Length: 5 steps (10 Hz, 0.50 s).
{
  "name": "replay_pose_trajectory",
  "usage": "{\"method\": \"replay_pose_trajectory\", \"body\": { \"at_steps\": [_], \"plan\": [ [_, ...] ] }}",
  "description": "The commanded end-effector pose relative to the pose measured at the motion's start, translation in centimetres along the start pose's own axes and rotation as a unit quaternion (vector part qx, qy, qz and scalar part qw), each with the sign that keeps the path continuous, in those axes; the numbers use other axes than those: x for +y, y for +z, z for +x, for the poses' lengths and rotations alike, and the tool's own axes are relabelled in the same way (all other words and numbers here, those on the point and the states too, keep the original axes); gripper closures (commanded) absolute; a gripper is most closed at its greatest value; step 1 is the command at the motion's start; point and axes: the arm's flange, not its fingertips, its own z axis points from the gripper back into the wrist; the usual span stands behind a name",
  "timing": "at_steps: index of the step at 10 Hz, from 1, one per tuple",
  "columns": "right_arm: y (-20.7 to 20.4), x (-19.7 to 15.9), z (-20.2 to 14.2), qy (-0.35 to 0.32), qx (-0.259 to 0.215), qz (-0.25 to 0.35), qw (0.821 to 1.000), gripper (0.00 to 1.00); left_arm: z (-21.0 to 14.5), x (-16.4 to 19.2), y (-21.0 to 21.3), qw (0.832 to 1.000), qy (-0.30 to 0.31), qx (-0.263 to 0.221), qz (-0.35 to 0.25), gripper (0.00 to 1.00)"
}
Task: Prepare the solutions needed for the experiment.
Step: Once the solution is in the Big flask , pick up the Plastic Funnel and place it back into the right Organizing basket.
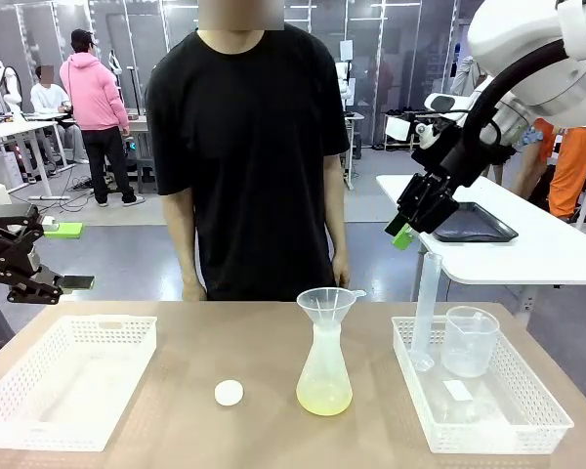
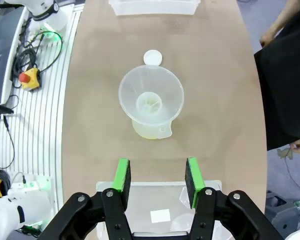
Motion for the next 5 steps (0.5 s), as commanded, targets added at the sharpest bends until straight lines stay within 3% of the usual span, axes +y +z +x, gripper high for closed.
{"method": "replay_pose_trajectory", "body": {
  "at_steps": [1,5],
  "plan": [
    [-0.1,0.0,0.1,0.002,0.001,0.001,1.0,0.44,0.2,-0.3,-0.2,1.0,0.004,-0.005,-0.013,0.0],
    [-2.5,-2.8,4.6,-0.048,0.054,0.005,0.997,0.44,0.2,-0.3,-0.2,1.0,0.004,-0.005,-0.013,0.0]
  ]
}}
